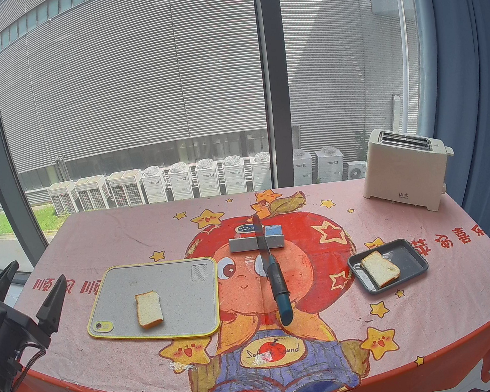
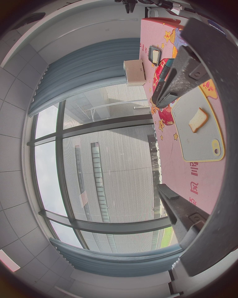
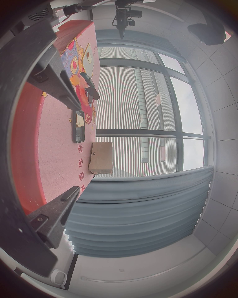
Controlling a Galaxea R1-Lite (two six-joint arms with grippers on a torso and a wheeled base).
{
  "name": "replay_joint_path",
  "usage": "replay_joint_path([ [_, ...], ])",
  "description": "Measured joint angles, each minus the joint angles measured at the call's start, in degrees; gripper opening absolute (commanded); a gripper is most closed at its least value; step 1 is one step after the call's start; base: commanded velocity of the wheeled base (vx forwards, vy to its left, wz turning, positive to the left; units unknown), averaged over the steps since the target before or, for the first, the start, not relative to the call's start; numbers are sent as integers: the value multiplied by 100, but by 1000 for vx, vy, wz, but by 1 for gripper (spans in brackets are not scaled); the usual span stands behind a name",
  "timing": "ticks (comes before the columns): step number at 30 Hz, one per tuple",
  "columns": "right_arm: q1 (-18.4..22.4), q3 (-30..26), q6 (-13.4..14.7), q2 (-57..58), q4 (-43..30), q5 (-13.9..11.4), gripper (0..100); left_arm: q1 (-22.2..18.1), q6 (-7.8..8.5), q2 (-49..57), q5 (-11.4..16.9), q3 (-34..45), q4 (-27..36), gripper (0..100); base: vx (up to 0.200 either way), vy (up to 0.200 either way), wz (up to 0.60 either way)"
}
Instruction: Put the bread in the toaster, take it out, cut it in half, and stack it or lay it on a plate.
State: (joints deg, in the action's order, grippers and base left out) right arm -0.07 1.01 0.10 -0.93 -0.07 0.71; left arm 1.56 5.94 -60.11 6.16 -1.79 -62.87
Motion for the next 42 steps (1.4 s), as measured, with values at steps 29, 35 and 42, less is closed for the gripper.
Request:
replay_joint_path([
  [29, 0, 0, 0, 0, -2, 0, 100, -30, -11, -522, 66, -2619, 4459, 100, 0, 0, 0],
  [35, 0, 0, -2, 0, -2, -2, 100, -62, -39, -560, 49, -3178, 5677, 100, 0, 0, 0],
  [42, 0, 0, 0, 0, -2, -2, 100, -74, -94, -955, 54, -3688, 6112, 100, 0, 0, 0],
])
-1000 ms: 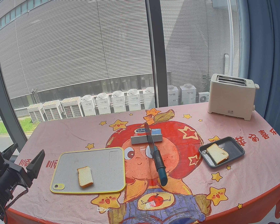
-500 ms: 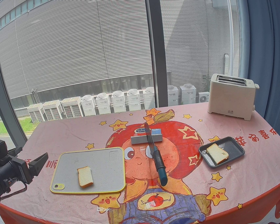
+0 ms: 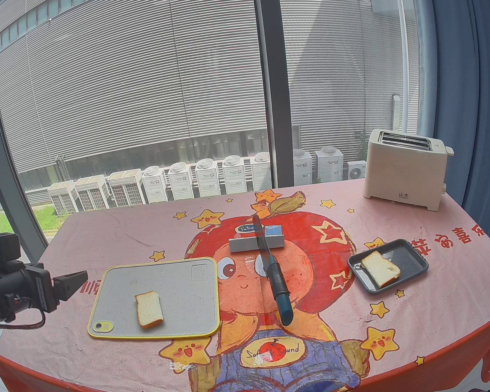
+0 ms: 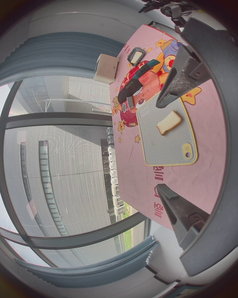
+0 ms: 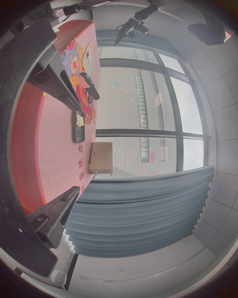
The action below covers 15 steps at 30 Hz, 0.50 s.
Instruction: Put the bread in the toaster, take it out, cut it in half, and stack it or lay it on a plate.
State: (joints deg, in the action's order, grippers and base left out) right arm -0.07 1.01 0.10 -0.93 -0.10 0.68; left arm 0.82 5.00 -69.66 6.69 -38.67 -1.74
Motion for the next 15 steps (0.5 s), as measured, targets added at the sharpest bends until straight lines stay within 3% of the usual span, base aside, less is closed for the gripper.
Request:
replay_joint_path([
  [7, 2, 0, 0, 0, 0, 2, 100, 37, -350, -613, 50, -336, -41, 100, 0, 0, 0],
  [15, -2, 0, 0, 0, -1, 2, 100, 80, -322, -1061, -35, -358, -52, 100, 0, 0, 0],
])
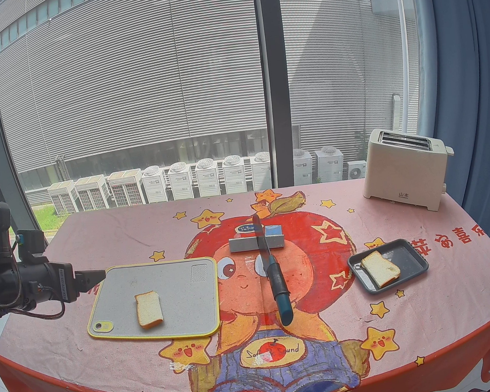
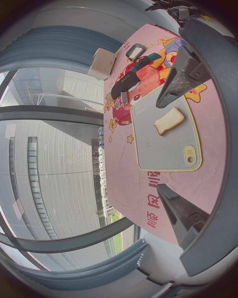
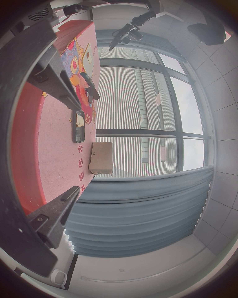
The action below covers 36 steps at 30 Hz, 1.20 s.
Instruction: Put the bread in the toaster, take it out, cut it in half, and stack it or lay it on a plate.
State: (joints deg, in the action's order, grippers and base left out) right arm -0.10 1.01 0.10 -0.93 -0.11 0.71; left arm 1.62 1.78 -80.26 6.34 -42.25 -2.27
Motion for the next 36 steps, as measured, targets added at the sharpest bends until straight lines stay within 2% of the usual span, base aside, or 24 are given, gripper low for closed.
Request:
replay_joint_path([
  [24, 2, -5, 0, 0, 1, 0, 100, 258, -23, -1075, -16, -79, -13, 100, 0, 0, 0],
  [30, 2, 0, -2, 0, 1, -2, 100, 336, -20, -1359, -211, -52, -208, 100, 0, 0, 0],
  [36, 2, 0, -2, 0, 1, 0, 100, 383, -30, -1527, -216, -46, -233, 100, 0, 0, 0],
])
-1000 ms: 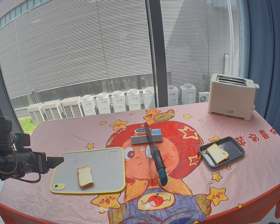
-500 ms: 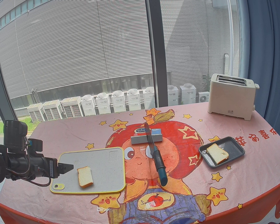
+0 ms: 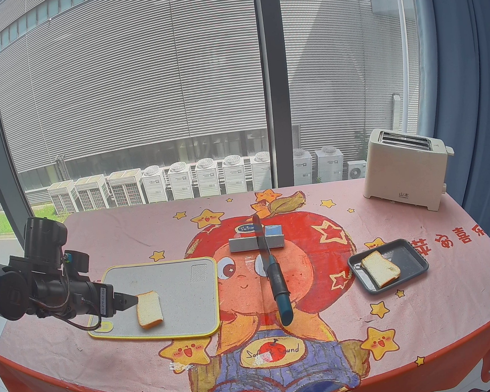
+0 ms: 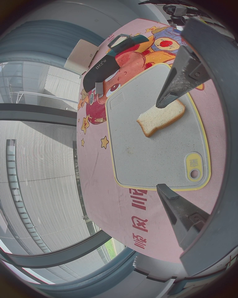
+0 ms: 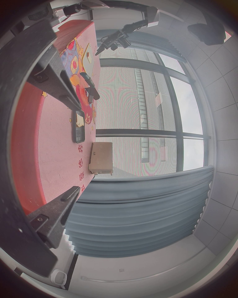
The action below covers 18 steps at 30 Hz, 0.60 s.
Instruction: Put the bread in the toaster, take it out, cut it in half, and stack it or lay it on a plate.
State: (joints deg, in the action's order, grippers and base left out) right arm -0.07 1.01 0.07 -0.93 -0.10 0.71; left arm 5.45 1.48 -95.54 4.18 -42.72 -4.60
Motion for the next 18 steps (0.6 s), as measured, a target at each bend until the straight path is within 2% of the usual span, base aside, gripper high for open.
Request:
replay_joint_path([
  [18, -2, 0, 0, 0, 0, 0, 100, 20, 2, -424, -2, -102, -18, 100, 0, 0, 0],
])
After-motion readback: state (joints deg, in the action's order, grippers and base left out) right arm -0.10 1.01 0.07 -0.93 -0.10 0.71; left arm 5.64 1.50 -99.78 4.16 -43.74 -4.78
